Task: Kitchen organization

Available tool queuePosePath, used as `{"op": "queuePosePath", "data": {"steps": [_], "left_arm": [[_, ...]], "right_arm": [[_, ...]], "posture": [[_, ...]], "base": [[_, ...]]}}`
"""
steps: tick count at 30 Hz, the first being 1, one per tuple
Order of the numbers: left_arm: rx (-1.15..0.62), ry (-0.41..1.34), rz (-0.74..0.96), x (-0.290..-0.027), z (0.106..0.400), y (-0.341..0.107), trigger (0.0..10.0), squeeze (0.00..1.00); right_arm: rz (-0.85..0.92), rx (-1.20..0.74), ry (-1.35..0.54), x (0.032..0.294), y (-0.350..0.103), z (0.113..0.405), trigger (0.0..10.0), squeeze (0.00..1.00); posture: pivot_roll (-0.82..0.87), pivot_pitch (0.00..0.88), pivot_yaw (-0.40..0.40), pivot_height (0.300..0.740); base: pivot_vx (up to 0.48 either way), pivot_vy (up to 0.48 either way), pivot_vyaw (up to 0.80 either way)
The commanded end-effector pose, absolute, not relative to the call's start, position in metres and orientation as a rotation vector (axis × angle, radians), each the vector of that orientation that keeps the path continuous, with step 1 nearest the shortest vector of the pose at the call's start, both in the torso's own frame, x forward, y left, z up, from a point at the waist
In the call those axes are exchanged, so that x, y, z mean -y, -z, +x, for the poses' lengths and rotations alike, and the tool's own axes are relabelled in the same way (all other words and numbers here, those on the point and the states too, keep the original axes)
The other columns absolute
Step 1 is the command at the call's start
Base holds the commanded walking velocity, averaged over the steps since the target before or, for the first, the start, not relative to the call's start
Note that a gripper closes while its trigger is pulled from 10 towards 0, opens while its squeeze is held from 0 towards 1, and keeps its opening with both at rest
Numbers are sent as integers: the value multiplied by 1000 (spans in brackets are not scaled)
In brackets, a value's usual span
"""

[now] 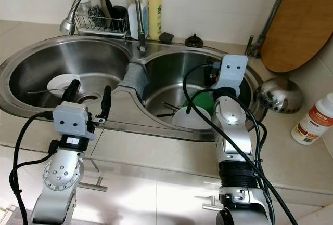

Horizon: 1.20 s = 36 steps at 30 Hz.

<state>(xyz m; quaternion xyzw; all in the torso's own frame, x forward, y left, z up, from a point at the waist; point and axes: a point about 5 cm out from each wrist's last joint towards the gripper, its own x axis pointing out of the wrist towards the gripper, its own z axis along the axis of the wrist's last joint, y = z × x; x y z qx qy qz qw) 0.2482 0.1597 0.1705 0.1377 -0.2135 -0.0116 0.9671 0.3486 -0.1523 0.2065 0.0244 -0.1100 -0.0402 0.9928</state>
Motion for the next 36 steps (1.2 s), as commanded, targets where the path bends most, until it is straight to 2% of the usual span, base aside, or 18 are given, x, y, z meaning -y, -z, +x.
{"op": "queuePosePath", "data": {"steps": [1,12,36], "left_arm": [[433,36,267,-156,248,-171,10000,0],[430,38,267,-156,248,-170,10000,0],[425,40,267,-156,249,-169,10000,0]], "right_arm": [[49,218,88,155,-207,347,10000,0],[48,216,90,155,-206,348,10000,0],[47,213,92,156,-205,348,10000,0]], "posture": [[151,0,-72,740],[151,0,-71,740],[151,0,-71,740]], "base": [[-240,0,0],[-153,0,0],[-250,0,0]]}}
